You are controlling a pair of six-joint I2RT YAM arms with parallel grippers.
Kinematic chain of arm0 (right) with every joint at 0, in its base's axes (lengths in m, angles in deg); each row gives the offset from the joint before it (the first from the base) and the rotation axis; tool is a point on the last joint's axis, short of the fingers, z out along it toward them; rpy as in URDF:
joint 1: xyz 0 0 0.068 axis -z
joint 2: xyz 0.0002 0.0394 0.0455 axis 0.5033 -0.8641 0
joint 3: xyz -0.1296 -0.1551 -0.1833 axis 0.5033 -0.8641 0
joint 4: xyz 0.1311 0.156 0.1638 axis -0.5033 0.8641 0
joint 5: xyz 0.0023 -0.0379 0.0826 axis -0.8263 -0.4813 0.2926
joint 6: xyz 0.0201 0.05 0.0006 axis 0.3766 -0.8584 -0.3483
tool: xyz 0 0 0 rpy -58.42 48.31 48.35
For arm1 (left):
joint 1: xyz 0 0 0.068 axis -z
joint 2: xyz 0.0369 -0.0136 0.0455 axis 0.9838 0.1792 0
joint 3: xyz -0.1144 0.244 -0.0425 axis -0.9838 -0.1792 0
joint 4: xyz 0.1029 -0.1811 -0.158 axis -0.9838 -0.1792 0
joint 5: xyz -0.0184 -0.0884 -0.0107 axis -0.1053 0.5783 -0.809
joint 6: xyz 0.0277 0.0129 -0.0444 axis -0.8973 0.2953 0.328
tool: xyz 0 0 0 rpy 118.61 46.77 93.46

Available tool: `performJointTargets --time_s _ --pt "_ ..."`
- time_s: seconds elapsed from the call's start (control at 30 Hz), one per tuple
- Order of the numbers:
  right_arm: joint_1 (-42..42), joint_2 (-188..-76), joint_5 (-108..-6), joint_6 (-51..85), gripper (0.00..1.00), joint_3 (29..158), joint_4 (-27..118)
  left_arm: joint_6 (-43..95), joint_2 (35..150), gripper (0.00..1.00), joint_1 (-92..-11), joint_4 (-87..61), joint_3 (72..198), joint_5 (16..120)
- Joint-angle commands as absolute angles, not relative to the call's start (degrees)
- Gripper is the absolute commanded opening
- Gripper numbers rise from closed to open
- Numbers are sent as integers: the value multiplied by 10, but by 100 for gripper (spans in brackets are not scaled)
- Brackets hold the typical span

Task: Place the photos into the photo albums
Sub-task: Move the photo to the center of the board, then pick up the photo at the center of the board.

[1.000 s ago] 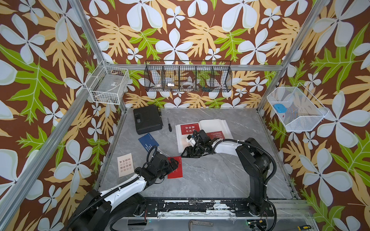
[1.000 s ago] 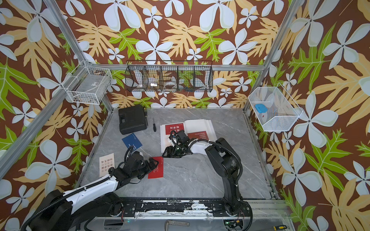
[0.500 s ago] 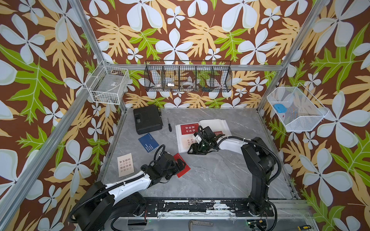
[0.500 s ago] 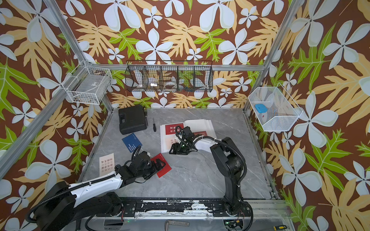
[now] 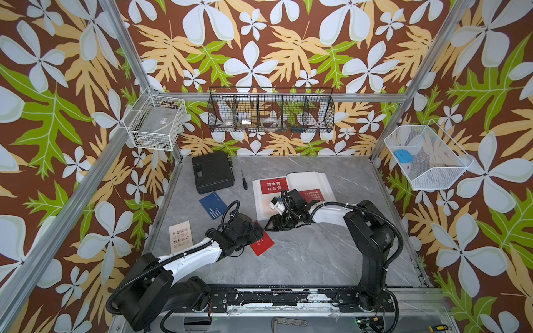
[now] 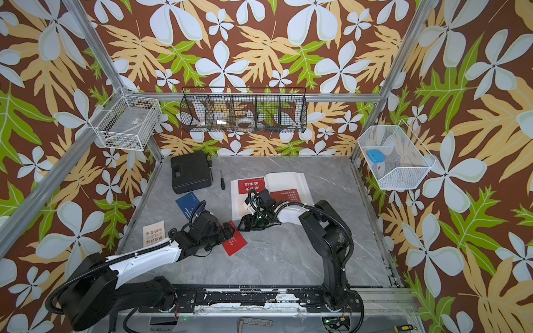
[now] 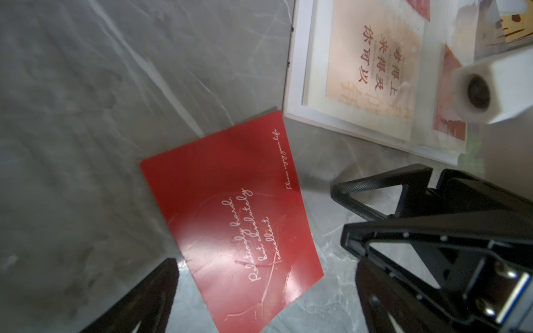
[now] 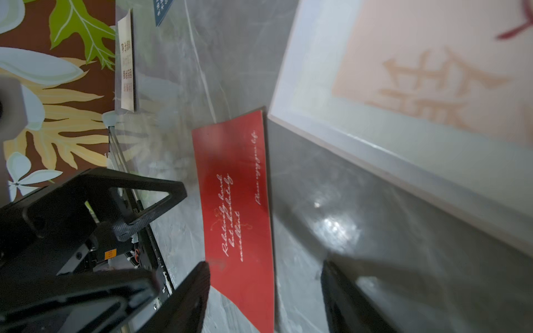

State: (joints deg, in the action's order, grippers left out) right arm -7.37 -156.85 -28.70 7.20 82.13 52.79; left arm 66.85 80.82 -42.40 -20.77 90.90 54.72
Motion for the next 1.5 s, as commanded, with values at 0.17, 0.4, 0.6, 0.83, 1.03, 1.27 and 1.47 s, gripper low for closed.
performJointTargets --time_s 0.17,0.4,0.6,0.83,1.03,1.27,1.47 --pt "-79 -1594 -293 33 65 817 538 674 830 98 -429 -146 888 555" --pt "-78 -1623 -262 4 65 835 510 696 833 98 -429 -114 857 561" --pt "-78 -1648 -229 -34 64 842 476 710 848 97 -429 -85 839 574" --pt "-78 -1666 -198 -56 64 847 457 714 868 97 -430 -60 836 588" --pt "-77 -1670 -182 -67 63 851 456 724 870 95 -431 -14 821 605" --pt "-61 -1659 -228 -23 63 860 533 738 812 97 -434 8 803 591" --pt "-59 -1664 -240 10 64 867 569 757 749 99 -445 16 791 575"
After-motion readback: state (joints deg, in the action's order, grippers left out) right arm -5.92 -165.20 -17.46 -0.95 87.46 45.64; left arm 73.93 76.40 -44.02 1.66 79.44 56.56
